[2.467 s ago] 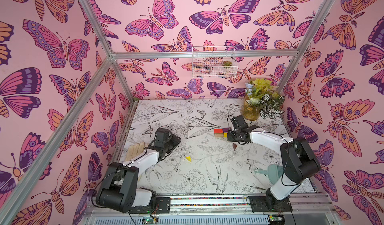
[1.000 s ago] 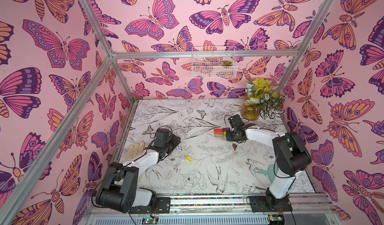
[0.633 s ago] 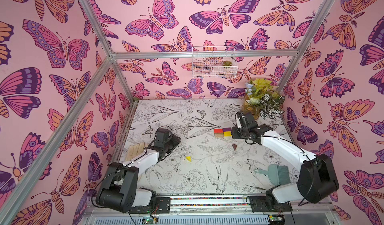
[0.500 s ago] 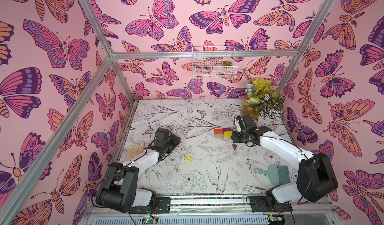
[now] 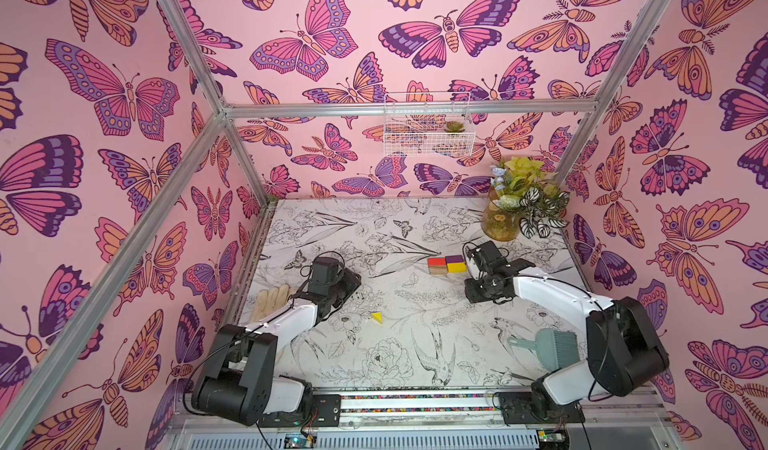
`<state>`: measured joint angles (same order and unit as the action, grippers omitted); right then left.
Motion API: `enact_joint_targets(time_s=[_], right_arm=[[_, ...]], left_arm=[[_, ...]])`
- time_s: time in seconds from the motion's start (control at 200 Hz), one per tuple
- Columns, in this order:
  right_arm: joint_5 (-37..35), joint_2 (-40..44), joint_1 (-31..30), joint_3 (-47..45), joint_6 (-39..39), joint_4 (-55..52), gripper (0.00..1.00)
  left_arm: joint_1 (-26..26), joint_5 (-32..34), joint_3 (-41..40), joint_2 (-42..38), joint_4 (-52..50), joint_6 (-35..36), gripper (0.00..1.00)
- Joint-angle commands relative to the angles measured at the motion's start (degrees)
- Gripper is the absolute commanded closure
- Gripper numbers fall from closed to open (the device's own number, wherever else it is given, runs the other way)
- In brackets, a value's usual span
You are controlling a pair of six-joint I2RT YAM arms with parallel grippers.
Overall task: Assemble a piece of candy with building blocks
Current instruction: Pick up the building block from the center of the board.
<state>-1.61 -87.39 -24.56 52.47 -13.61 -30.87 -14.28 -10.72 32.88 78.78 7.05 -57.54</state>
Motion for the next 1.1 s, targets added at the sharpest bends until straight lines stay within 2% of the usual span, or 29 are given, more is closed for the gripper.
enact_joint_targets(time_s=[0.0, 0.411, 0.741, 1.096], right_arm=[[-1.65, -2.21, -0.49, 2.08, 1.74, -0.75, 0.56], [-5.41, -4.77, -0.58, 2.53, 2.79, 1.65, 0.57], [-4.48, -7.17, -0.58, 3.51, 3.15, 3.32, 0.58], [-4.49, -7.4, -0.58, 3.69, 3.2, 3.36, 0.64]], left_arm=[[-0.14, -0.08, -0.19, -0.06, -0.17, -0.11, 0.46], [-0.13, 0.09, -0.24, -0.23, -0.18, -0.04, 0.46], [-0.13, 0.09, -0.34, -0.25, -0.24, -0.1, 0.46], [-0.14, 0.0, -0.1, -0.13, -0.2, 0.04, 0.46]])
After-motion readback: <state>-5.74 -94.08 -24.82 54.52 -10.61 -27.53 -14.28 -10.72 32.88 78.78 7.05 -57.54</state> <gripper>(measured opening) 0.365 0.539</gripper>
